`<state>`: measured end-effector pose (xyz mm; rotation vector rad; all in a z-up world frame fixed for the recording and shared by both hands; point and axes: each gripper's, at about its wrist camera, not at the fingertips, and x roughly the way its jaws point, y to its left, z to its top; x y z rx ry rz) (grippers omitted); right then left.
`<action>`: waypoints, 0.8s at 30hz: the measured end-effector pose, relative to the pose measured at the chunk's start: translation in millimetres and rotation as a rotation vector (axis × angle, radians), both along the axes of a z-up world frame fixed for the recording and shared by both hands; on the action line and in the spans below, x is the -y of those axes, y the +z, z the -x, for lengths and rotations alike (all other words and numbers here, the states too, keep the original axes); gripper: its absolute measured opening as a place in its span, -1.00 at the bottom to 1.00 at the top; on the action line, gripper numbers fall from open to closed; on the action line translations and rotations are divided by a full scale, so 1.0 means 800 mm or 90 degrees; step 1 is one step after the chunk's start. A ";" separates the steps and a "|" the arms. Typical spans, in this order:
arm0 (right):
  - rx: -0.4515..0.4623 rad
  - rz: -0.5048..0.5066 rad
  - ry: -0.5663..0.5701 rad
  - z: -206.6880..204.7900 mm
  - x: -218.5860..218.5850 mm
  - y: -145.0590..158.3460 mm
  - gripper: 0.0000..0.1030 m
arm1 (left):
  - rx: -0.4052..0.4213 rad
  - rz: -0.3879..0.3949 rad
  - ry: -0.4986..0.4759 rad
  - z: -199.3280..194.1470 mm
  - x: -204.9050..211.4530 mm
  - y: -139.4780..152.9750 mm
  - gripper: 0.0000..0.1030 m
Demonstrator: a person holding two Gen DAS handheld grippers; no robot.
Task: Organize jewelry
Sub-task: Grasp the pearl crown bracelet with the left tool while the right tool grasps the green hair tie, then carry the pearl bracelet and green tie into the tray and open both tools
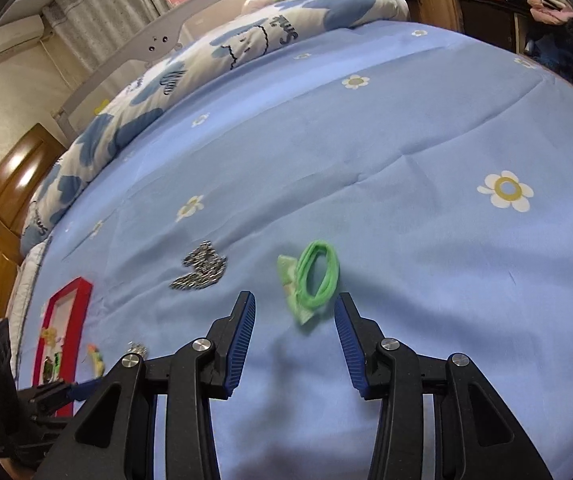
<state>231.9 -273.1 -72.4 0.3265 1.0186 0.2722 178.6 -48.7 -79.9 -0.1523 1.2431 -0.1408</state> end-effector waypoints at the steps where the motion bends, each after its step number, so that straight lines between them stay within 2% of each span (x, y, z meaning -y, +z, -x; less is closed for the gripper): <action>1: -0.004 0.005 0.001 -0.005 -0.001 -0.005 -0.15 | 0.001 -0.004 -0.001 -0.001 0.000 0.000 -0.22; 3: -0.013 0.014 0.005 -0.011 -0.003 -0.015 -0.19 | 0.005 -0.009 -0.003 -0.003 0.001 0.000 -0.48; 4: -0.020 0.019 0.008 -0.013 -0.005 -0.021 -0.22 | 0.006 -0.007 -0.004 -0.004 0.000 0.000 -0.76; 6: -0.024 0.027 0.014 -0.012 -0.009 -0.025 -0.66 | 0.007 0.008 -0.005 -0.006 -0.002 0.000 -0.77; 12: -0.006 0.009 0.034 0.012 -0.014 -0.011 -0.72 | 0.021 0.031 -0.009 0.002 -0.008 0.009 -0.80; 18: 0.005 -0.027 0.054 0.045 -0.024 0.008 -0.72 | 0.050 0.058 -0.003 0.027 -0.027 0.038 -0.81; 24: 0.006 -0.056 0.097 0.079 -0.058 0.027 -0.72 | 0.082 0.067 0.002 0.058 -0.047 0.067 -0.81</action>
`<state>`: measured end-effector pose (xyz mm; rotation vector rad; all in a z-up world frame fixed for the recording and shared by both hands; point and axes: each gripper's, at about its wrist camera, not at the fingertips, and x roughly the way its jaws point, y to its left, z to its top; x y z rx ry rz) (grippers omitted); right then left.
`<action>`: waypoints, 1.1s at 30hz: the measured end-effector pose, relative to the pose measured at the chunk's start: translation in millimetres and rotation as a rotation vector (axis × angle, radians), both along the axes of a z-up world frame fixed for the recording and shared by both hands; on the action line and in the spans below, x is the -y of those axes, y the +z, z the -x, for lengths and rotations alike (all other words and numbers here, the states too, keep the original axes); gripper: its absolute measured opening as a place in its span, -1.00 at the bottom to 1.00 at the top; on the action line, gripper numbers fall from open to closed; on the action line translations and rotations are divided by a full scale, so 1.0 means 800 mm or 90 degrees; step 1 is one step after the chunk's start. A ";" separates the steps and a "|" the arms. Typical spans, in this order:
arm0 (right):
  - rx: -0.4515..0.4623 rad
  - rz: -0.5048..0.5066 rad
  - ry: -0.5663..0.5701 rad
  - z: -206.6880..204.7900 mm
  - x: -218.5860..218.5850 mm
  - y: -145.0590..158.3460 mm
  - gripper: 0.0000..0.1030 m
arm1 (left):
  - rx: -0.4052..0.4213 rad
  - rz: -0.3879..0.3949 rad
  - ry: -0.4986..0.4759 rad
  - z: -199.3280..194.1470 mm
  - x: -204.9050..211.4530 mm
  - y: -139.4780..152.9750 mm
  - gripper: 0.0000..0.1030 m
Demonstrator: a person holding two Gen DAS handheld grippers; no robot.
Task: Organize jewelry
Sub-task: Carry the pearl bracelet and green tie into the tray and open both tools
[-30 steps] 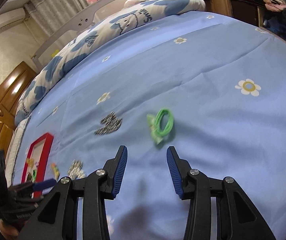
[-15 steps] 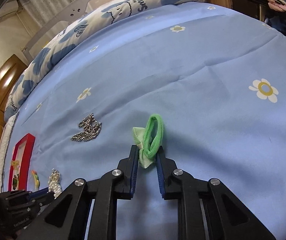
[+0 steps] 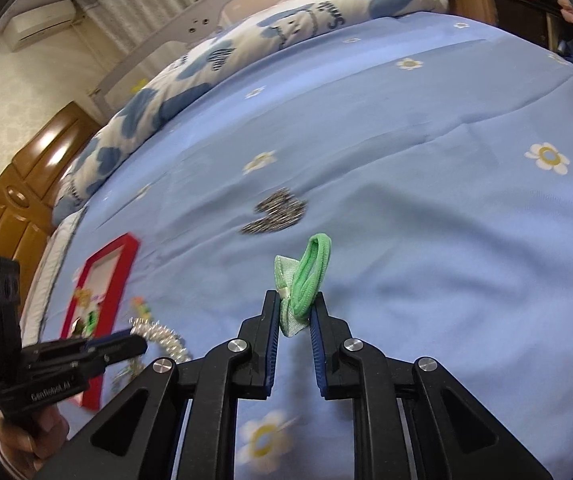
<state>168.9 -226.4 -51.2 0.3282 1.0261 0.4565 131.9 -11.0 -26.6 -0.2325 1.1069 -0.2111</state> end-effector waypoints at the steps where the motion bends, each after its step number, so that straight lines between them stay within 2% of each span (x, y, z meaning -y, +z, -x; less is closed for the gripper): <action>1: 0.001 -0.002 0.007 0.004 -0.007 0.003 -0.72 | 0.006 0.002 0.005 0.008 -0.007 0.006 -0.81; 17: 0.002 -0.033 0.131 0.064 -0.121 0.025 -0.72 | 0.055 0.015 0.085 0.075 -0.091 0.044 -0.81; 33: 0.014 -0.043 0.239 0.092 -0.228 0.045 -0.72 | 0.068 0.023 0.208 0.125 -0.204 0.043 -0.81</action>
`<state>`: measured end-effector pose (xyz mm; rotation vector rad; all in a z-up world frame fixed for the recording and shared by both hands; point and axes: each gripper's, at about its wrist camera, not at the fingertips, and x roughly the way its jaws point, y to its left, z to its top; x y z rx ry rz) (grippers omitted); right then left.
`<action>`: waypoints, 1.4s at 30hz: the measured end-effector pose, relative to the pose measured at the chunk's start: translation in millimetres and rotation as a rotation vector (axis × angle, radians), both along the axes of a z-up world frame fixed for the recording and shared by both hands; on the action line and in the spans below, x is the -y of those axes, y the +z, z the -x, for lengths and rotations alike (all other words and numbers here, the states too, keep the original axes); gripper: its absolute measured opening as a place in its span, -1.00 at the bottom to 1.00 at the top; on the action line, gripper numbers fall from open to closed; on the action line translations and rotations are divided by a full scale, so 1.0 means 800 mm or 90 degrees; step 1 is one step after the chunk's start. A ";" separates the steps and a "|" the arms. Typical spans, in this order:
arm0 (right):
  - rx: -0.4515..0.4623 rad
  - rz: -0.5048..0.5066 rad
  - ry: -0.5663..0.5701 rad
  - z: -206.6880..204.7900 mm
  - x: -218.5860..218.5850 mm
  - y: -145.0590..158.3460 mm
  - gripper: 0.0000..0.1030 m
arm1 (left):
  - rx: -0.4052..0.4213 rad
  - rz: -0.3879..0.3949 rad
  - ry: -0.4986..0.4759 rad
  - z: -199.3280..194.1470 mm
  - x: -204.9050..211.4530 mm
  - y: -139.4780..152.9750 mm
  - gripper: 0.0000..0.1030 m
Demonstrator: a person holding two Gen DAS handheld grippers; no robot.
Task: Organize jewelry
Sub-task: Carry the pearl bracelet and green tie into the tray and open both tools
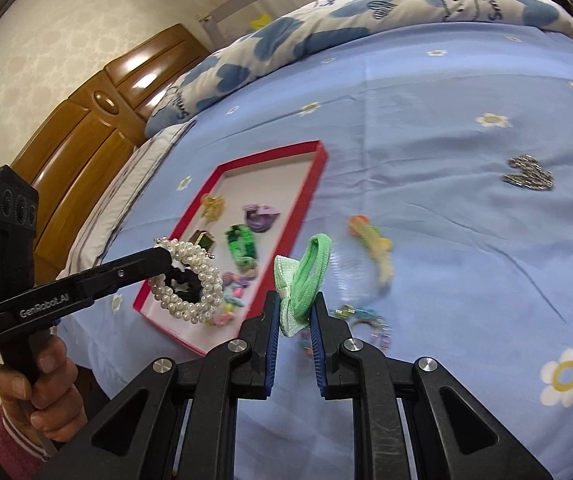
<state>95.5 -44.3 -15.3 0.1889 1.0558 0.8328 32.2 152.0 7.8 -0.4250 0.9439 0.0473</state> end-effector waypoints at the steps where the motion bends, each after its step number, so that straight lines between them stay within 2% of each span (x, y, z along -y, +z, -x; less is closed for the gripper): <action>1: 0.000 -0.001 0.006 0.001 -0.007 0.001 -0.72 | 0.000 0.001 0.008 0.002 -0.007 -0.001 -0.81; 13: -0.008 -0.002 0.081 0.012 -0.092 -0.003 -0.71 | -0.006 0.010 0.080 0.020 -0.075 -0.018 -0.81; 24: -0.027 0.040 0.131 0.007 -0.161 -0.035 -0.71 | -0.044 0.008 0.106 0.022 -0.105 -0.057 -0.81; 33: -0.039 0.069 0.135 0.003 -0.167 -0.055 -0.68 | -0.071 0.006 0.117 0.025 -0.114 -0.080 -0.81; 42: -0.050 0.063 0.132 0.000 -0.167 -0.057 -0.60 | -0.084 -0.001 0.117 0.020 -0.114 -0.083 -0.80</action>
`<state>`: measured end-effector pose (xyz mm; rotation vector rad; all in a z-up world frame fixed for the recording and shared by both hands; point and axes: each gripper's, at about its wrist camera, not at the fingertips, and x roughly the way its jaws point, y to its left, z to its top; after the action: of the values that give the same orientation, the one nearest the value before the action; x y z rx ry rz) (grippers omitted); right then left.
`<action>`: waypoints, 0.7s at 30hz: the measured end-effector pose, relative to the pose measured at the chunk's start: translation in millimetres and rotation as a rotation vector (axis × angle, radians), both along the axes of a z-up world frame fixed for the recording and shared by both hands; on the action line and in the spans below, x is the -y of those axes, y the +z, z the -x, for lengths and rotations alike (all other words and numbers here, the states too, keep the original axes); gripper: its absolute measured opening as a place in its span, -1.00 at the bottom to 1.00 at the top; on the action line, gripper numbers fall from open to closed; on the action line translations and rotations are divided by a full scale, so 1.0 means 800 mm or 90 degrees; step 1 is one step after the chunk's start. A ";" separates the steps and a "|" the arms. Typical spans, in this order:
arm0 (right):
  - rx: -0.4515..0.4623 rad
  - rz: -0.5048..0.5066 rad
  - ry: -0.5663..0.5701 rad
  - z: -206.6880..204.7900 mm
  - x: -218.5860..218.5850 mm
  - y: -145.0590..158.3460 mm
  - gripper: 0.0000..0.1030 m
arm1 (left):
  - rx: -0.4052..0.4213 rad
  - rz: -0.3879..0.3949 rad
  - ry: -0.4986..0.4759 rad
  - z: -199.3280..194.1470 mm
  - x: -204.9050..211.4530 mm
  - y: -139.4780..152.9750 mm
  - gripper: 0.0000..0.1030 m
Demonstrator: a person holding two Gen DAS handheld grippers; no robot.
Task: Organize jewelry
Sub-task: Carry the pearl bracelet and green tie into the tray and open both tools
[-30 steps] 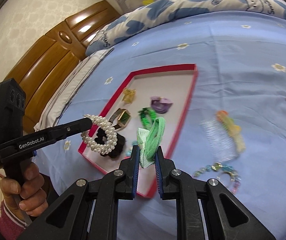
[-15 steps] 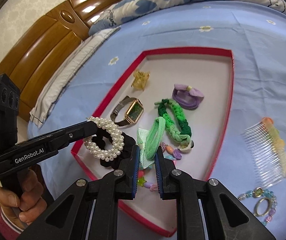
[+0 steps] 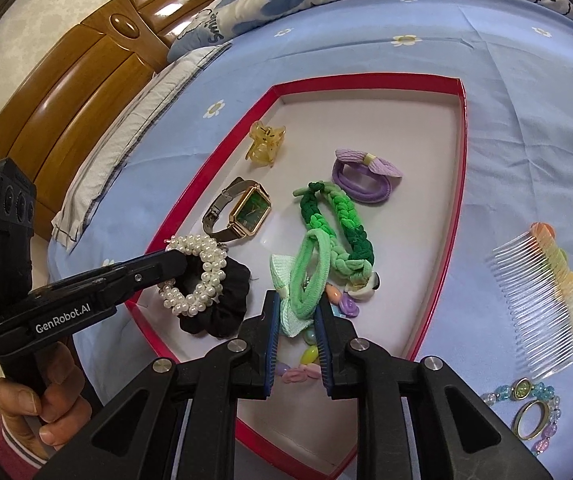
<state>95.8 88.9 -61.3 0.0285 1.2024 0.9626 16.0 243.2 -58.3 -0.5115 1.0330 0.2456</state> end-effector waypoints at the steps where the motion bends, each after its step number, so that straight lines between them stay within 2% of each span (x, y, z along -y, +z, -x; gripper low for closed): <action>1: -0.001 0.000 -0.001 0.000 0.001 0.000 -0.58 | 0.000 -0.001 0.000 0.000 0.000 0.001 -0.80; 4: -0.005 -0.004 0.000 0.000 0.002 0.001 -0.47 | 0.001 -0.003 -0.002 0.002 0.001 0.003 -0.77; 7: -0.007 -0.008 -0.001 0.001 0.005 0.004 -0.32 | 0.000 -0.007 -0.004 0.002 0.003 0.006 -0.66; 15: -0.002 -0.025 -0.018 0.005 0.024 0.019 -0.30 | 0.010 -0.018 -0.010 0.007 0.014 0.021 -0.35; 17: 0.001 -0.031 -0.026 0.006 0.034 0.026 -0.27 | 0.013 -0.019 -0.011 0.008 0.017 0.024 -0.17; 18: 0.003 -0.035 -0.030 0.007 0.038 0.029 -0.20 | 0.014 -0.021 -0.013 0.010 0.019 0.025 -0.17; 21: 0.008 -0.042 -0.041 0.007 0.053 0.037 -0.19 | 0.015 -0.027 -0.017 0.011 0.025 0.029 -0.17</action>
<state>90.4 46.3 -32.0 0.1120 1.1511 0.9442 7.0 222.8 -35.2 -0.4611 1.0090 0.2363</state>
